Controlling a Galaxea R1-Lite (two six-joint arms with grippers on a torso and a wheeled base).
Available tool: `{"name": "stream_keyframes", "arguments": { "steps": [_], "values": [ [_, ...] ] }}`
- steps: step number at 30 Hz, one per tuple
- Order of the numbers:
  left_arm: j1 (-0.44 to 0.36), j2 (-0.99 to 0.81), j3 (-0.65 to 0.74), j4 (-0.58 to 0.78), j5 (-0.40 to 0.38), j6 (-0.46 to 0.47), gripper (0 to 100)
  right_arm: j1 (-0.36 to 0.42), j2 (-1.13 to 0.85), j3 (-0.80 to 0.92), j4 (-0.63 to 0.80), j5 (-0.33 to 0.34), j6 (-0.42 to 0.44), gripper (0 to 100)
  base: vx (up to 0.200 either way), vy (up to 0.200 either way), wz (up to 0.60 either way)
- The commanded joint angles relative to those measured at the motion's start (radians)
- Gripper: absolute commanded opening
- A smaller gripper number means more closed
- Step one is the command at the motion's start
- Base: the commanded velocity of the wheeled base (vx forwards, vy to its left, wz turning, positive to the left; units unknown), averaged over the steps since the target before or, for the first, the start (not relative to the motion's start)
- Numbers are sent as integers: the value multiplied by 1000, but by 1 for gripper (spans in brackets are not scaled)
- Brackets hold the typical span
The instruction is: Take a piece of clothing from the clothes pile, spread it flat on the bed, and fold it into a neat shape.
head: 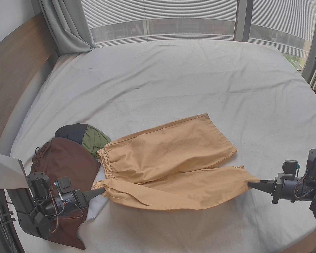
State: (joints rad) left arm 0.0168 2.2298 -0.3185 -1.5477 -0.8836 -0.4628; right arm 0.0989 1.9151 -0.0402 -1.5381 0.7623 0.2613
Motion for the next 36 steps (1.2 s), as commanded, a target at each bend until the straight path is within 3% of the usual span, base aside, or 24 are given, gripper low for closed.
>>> {"name": "stream_keyframes", "arguments": {
  "steps": [1,18,36],
  "values": [
    [0,-1,-13,0,2,-4,0,1,-18,-13,0,0,9,0,0,0,0],
    [3,-2,-36,0,26,-22,0,-1,-28,-59,-2,-6,49,0,0,0,0],
    [2,-2,-63,0,55,-37,0,21,-19,-230,29,-11,179,0,0,0,0]
  ]
}}
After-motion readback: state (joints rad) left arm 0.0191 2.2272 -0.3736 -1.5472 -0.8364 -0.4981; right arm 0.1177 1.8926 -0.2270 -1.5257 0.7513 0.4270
